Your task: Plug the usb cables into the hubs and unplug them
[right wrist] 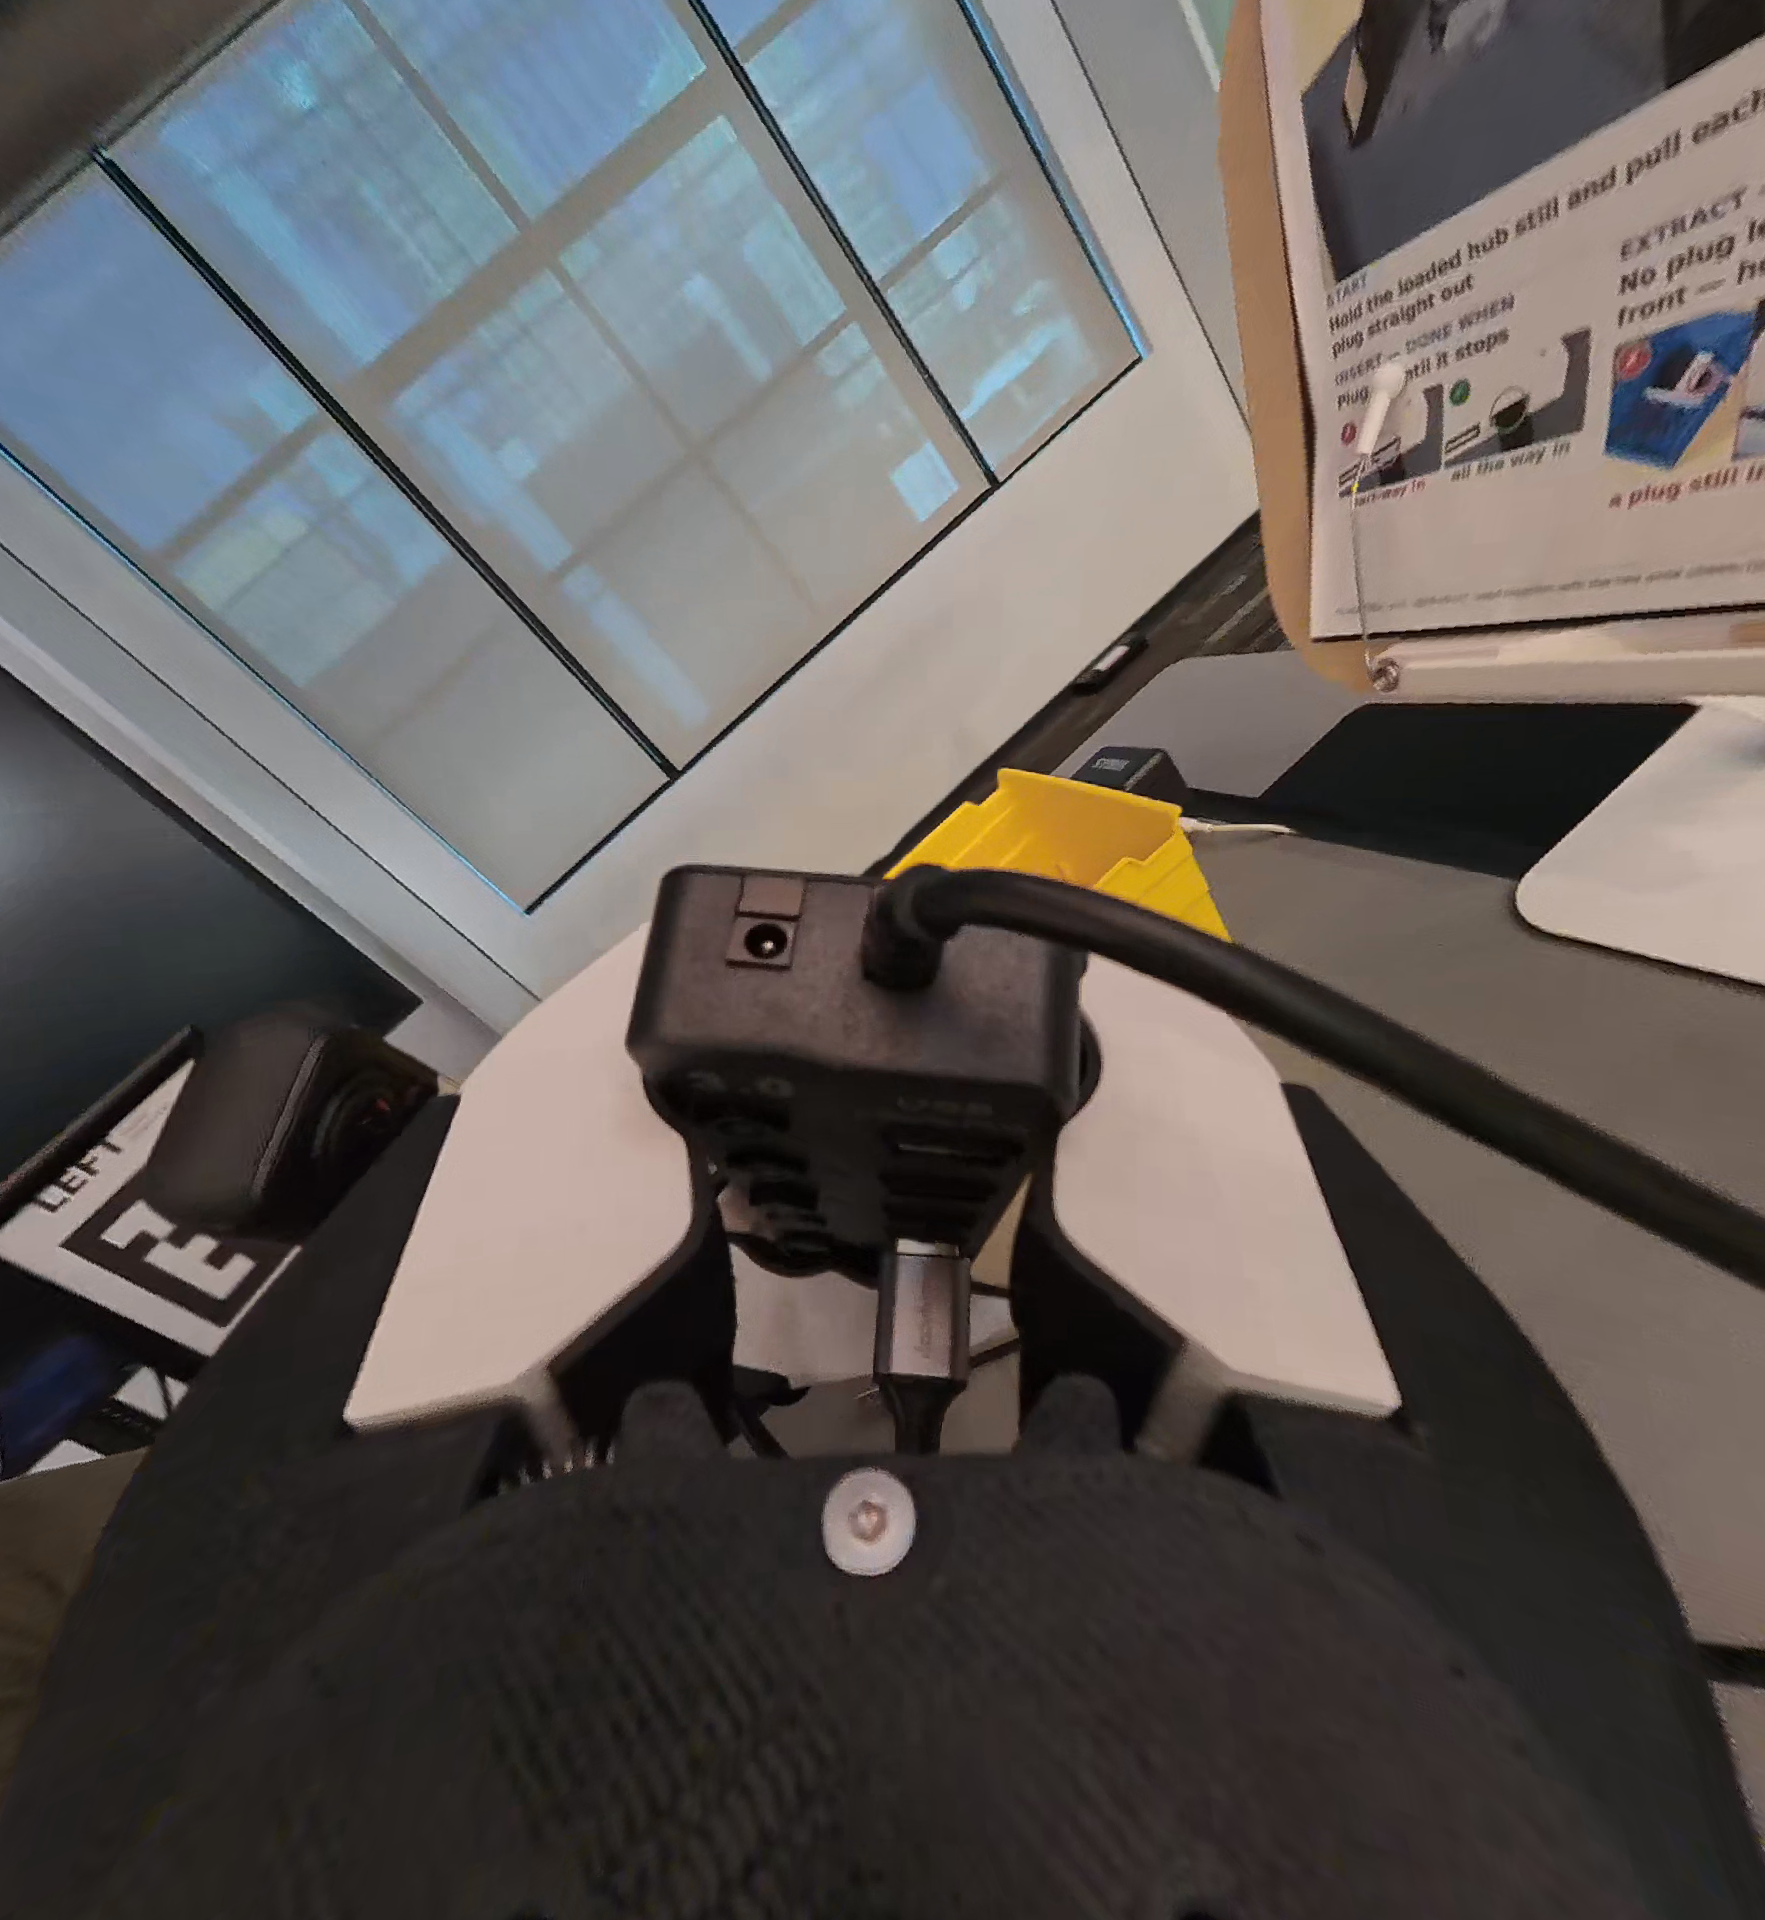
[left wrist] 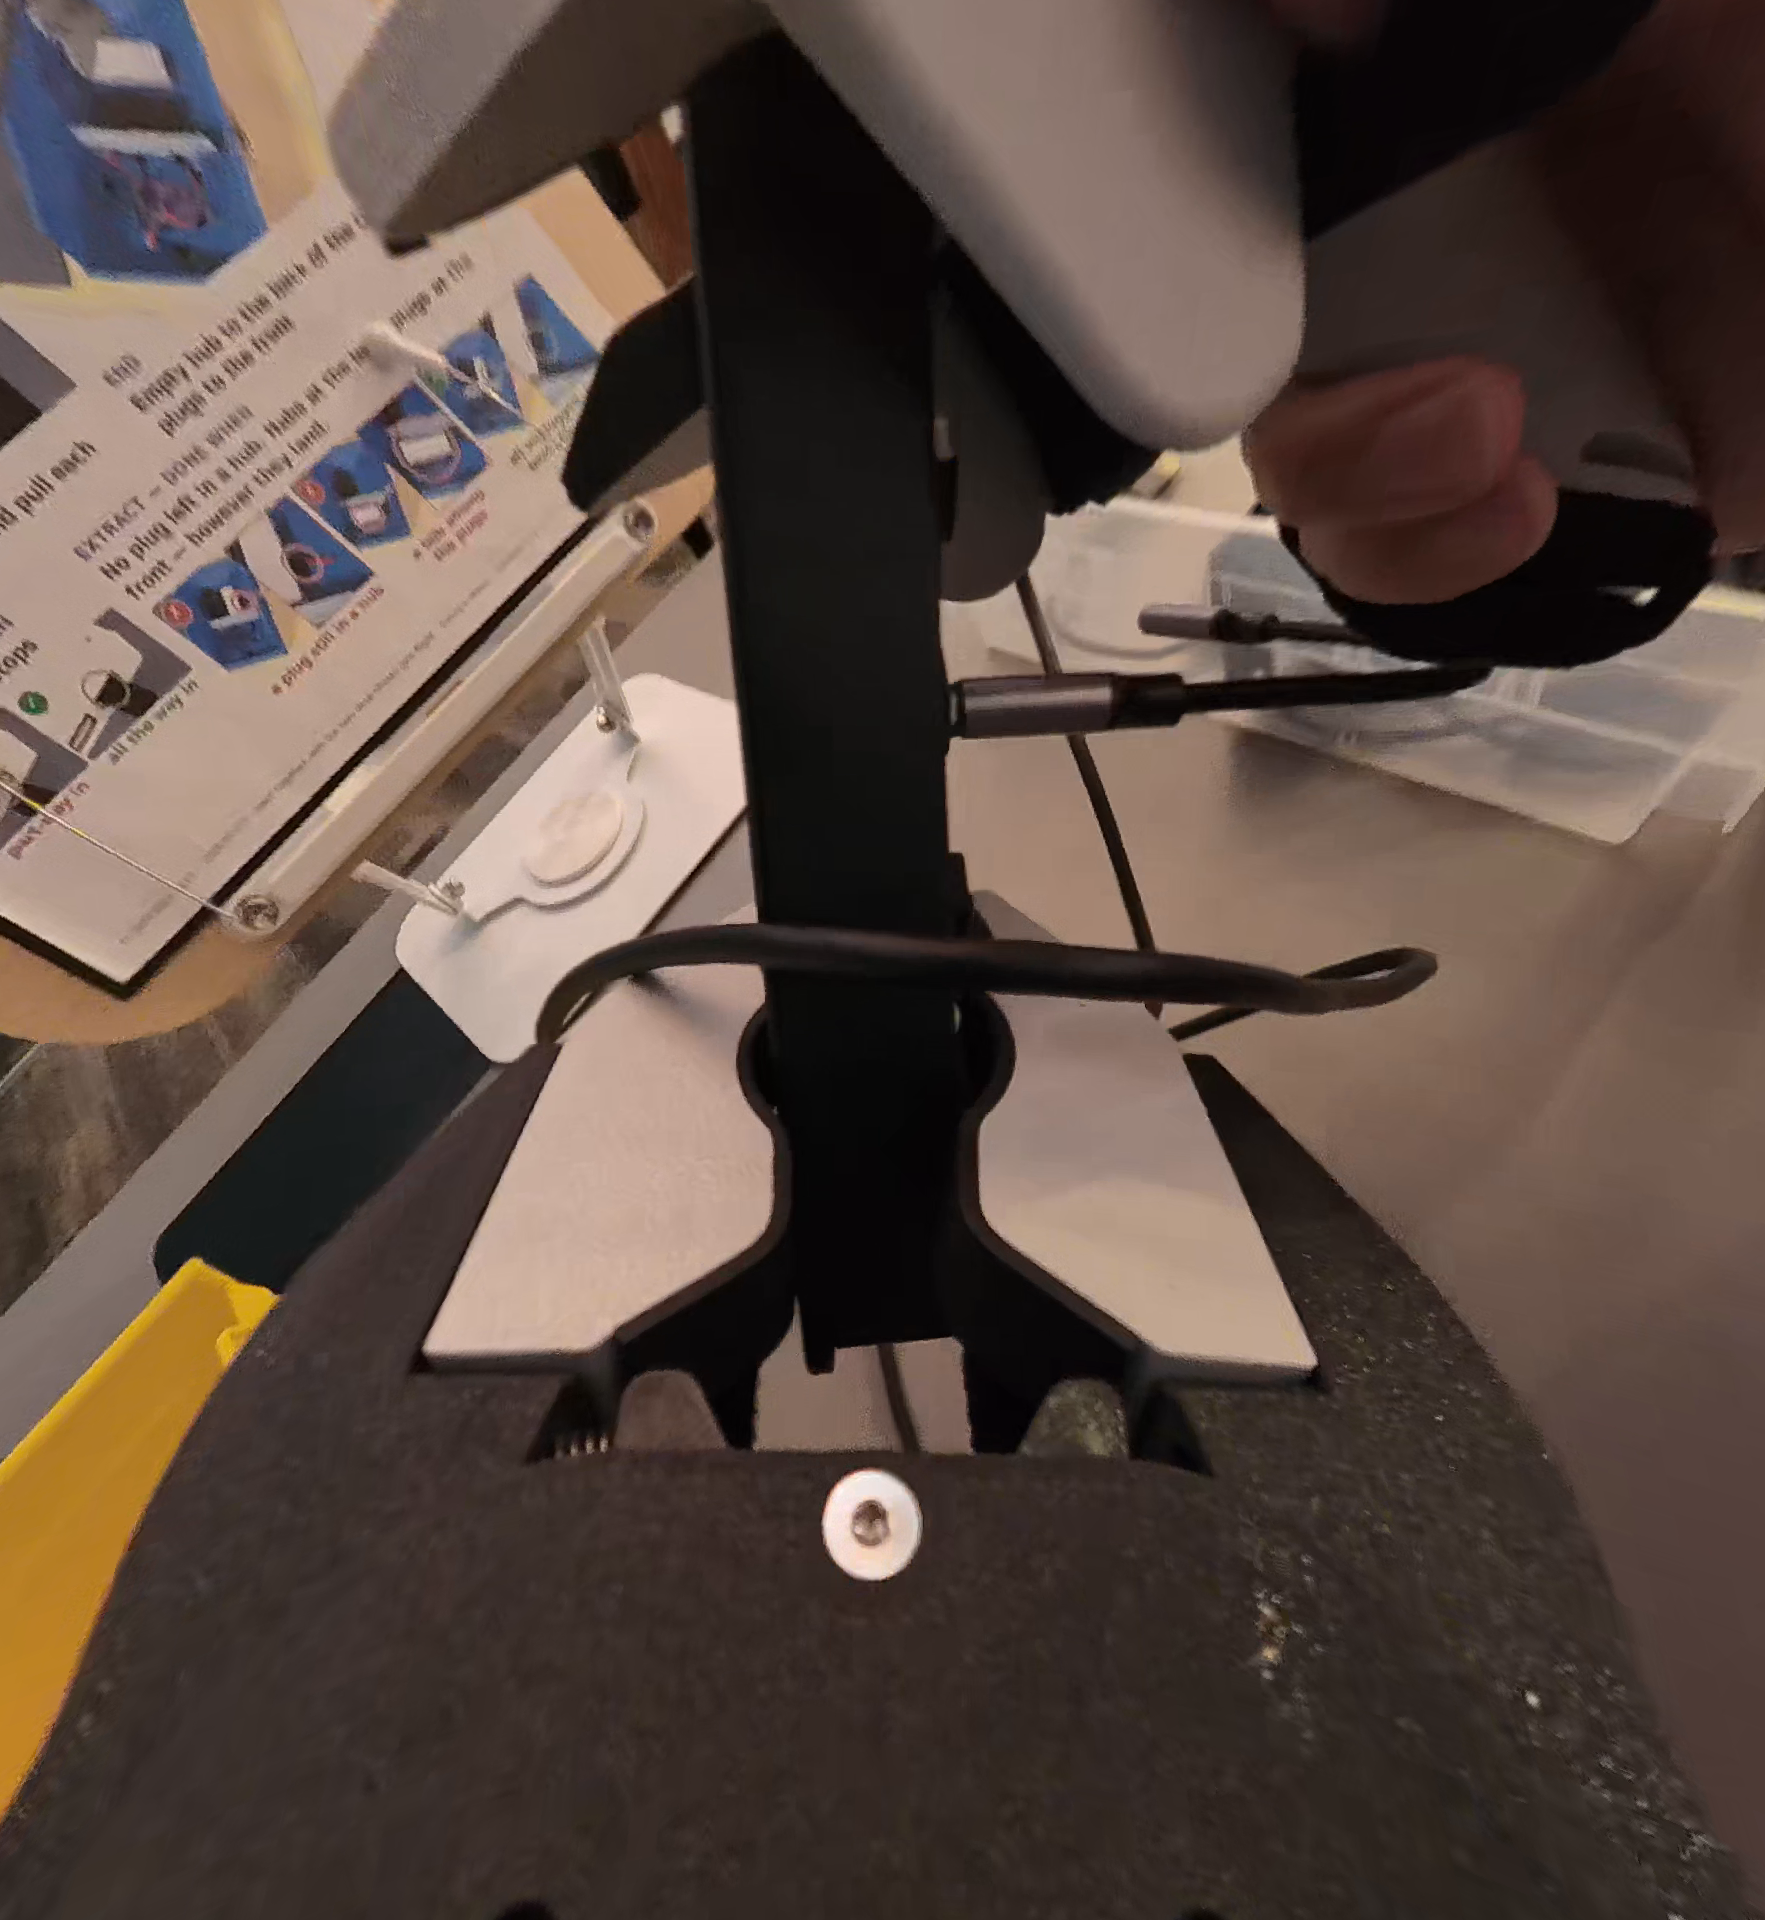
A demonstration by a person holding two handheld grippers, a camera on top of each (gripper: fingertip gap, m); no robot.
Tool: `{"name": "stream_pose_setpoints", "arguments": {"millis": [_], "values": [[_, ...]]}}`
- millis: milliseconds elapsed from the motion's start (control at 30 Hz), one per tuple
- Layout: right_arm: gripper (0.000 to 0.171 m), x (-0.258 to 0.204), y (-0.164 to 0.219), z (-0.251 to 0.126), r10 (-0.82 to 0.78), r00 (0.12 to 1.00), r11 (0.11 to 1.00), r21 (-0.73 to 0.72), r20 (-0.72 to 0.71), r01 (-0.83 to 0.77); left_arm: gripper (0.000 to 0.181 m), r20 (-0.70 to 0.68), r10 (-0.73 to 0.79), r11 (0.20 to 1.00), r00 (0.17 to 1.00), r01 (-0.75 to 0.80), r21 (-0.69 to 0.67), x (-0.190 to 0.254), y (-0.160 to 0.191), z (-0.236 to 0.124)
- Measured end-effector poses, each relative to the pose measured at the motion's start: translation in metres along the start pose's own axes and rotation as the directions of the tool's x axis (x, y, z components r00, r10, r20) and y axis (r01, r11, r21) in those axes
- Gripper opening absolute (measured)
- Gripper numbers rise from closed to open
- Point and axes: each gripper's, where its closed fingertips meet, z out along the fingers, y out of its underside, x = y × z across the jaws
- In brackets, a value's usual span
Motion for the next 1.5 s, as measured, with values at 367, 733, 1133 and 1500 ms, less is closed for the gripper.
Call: {"name": "stream_pose_setpoints", "arguments": {"millis": [367,733,1133,1500], "values": [[0.065,-0.008,0.001,0.002,-0.148,0.987,0.989,0.017,-0.07,0.149,0.033,-0.023,-0.045,0.999,0.999,0.044,-0.029,0.001,0.013,0.01],[0.064,-0.012,-0.009,-0.004,-0.238,0.965,0.969,0.045,-0.109,0.244,0.039,-0.111,-0.04,0.988,0.993,0.023,-0.152,0.005,0.028,0.006],[0.065,0.0,-0.037,-0.03,-0.261,0.95,0.958,0.073,-0.171,0.276,0.037,-0.175,0.031,0.881,0.984,-0.11,-0.461,-0.005,0.075,-0.02],[0.065,0.002,-0.029,-0.024,-0.25,0.955,0.966,0.029,-0.16,0.257,0.06,-0.184,-0.058,0.993,0.981,0.037,-0.116,-0.013,0.005,-0.04]]}}
